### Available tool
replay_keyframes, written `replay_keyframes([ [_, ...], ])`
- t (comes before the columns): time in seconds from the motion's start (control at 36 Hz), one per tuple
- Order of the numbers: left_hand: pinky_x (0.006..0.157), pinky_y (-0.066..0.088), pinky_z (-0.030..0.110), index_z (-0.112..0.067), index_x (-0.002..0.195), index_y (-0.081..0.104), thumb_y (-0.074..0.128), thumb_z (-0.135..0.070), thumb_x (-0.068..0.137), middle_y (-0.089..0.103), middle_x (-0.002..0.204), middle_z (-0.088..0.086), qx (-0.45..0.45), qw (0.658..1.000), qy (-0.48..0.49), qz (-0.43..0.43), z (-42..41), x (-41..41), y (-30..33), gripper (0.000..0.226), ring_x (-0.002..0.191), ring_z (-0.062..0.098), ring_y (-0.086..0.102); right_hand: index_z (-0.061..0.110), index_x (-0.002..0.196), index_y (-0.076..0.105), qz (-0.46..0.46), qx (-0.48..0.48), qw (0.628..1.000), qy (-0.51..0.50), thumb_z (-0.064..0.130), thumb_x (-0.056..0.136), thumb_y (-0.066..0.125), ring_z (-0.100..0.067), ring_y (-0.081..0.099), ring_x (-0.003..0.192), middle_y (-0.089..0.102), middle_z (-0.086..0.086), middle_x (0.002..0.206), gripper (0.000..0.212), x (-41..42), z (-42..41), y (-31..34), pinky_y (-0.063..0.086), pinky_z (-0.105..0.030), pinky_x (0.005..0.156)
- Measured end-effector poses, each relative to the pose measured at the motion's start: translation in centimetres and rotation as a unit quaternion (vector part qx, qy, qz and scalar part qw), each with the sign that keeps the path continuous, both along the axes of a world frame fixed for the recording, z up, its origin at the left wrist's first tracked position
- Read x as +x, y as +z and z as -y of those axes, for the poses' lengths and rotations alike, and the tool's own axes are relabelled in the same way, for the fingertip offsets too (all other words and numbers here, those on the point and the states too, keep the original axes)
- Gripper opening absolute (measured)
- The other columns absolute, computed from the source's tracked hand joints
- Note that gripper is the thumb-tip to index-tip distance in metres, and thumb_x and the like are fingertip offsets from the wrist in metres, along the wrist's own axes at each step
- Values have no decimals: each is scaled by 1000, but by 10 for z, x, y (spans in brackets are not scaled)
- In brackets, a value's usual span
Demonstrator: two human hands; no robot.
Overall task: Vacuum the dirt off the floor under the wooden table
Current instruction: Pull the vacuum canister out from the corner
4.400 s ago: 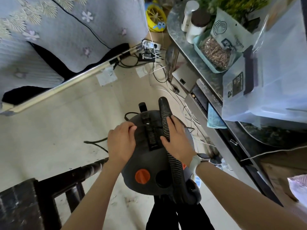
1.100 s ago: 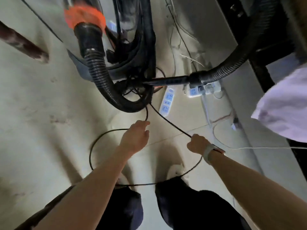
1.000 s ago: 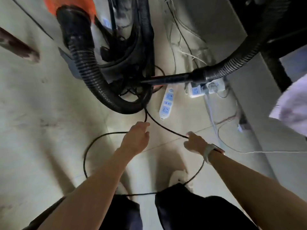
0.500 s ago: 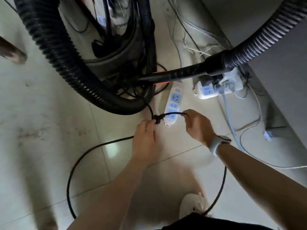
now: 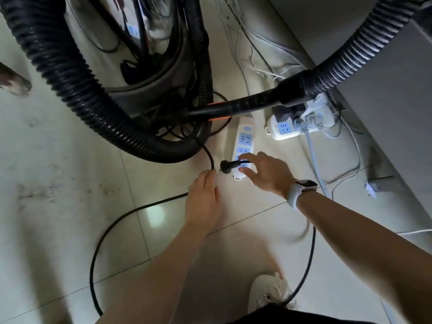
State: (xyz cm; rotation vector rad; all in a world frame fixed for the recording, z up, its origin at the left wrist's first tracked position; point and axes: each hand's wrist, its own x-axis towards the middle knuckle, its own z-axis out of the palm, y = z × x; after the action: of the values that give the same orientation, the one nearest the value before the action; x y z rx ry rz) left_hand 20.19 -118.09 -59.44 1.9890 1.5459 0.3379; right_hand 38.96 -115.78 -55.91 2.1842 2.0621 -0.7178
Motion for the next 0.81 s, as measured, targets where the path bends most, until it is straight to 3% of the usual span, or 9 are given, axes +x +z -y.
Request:
replay_keyframes([
  [0.14,76,54,43,-3,121,59,67,-2,67,58,117,18,77,994,-31,-73,2,12,3,54,104,32,53,25,109,72,-53,190,976,-91,39,92,50,-29,68,81,74,-1,92,31,19,5,-3,46,-28,60],
  [0.19,73,52,37,-7,120,60,70,-8,63,60,115,13,97,989,-73,-89,3,18,4,58,103,25,47,26,114,70,-52,169,980,-95,34,94,54,-29,68,86,74,-1,98,27,24,3,1,46,-28,63],
  [0.28,71,51,33,-11,120,62,80,-18,56,61,118,7,53,980,-127,-146,5,27,-3,67,101,23,58,31,120,66,-33,109,991,-70,29,96,53,-27,66,98,72,1,110,28,31,0,4,51,-35,74],
  [0.33,78,50,34,-13,130,56,79,-25,62,55,132,7,22,972,-136,-192,5,34,-2,73,111,23,57,33,122,64,-27,79,994,-67,27,97,50,-24,64,104,69,3,116,29,34,-1,5,50,-35,79],
  [0.42,106,30,39,-14,152,8,47,-25,94,2,160,6,-28,951,-180,-249,5,40,-9,70,144,25,15,33,122,65,-9,76,996,-49,25,98,48,-25,63,101,70,1,114,30,36,-2,5,49,-35,78],
  [0.47,111,23,40,-15,152,-5,38,-23,99,-12,160,3,-64,943,-188,-268,6,42,-8,68,146,25,1,33,121,65,9,89,996,-28,25,99,46,-28,63,94,71,-2,105,31,37,-4,5,48,-35,73],
  [0.61,111,21,41,-17,151,-6,38,-24,99,-15,159,-1,-77,943,-188,-264,7,42,-10,69,146,26,-3,33,120,65,95,104,989,42,23,99,43,-27,60,81,67,-3,91,32,31,-13,16,29,-27,60],
  [0.72,111,22,40,-16,152,-6,37,-28,99,-16,159,-2,-77,948,-184,-249,7,43,-9,69,146,25,-2,22,118,62,162,58,977,123,14,93,43,-31,57,81,61,-7,89,33,13,-22,27,27,-29,61],
  [0.81,111,22,41,-15,152,-6,37,-30,99,-17,159,-2,-79,948,-186,-247,7,42,-8,69,146,24,-2,13,105,63,155,41,978,133,19,92,44,-33,61,84,64,-8,95,23,0,-28,26,30,-30,61],
])
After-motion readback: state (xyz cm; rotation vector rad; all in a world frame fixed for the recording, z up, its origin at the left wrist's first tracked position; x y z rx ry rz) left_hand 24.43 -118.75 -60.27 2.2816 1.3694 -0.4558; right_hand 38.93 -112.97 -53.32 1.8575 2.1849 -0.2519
